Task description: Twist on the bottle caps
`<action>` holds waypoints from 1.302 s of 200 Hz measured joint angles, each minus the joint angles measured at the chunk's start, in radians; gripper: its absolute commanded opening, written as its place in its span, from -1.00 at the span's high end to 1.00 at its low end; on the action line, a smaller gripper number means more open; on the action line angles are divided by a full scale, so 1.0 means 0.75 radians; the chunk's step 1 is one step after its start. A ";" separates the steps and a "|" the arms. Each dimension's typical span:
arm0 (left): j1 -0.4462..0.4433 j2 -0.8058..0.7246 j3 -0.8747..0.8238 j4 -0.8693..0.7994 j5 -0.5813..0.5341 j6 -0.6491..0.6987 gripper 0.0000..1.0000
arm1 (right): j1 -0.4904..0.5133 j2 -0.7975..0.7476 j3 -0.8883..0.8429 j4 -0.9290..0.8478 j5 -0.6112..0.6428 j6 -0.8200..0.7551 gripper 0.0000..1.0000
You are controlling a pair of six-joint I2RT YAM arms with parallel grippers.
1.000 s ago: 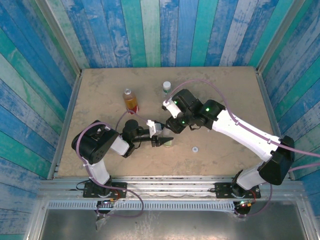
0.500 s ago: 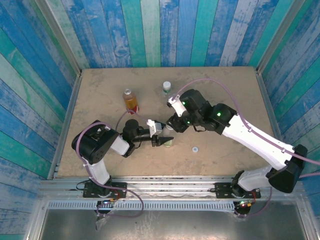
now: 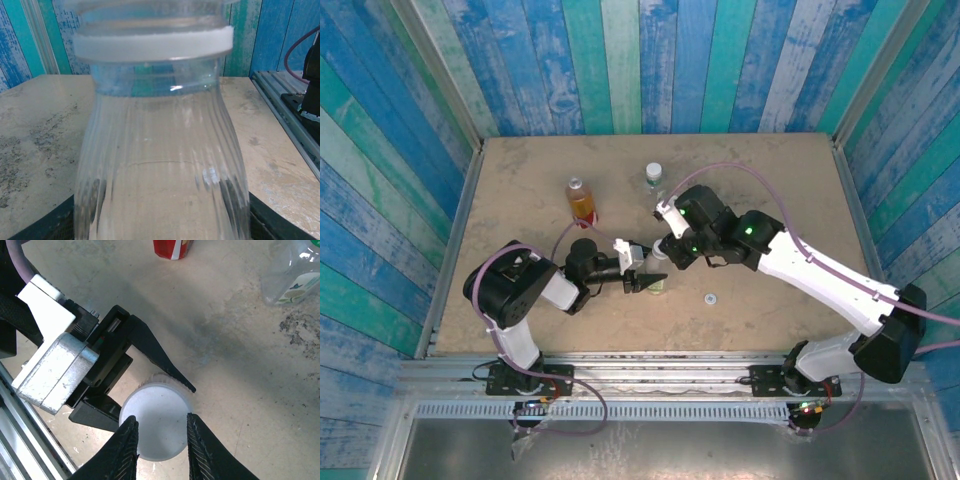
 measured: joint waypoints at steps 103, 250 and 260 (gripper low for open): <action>0.000 0.000 0.005 -0.007 -0.001 -0.002 -0.22 | -0.120 -0.025 -0.023 0.072 -0.083 0.077 0.13; 0.000 0.000 0.013 -0.018 0.010 0.005 -0.22 | -0.227 0.018 -0.078 0.146 -0.455 0.093 0.66; 0.000 0.000 0.013 -0.018 0.015 0.012 -0.22 | -0.235 0.001 -0.102 0.160 -0.478 0.106 0.66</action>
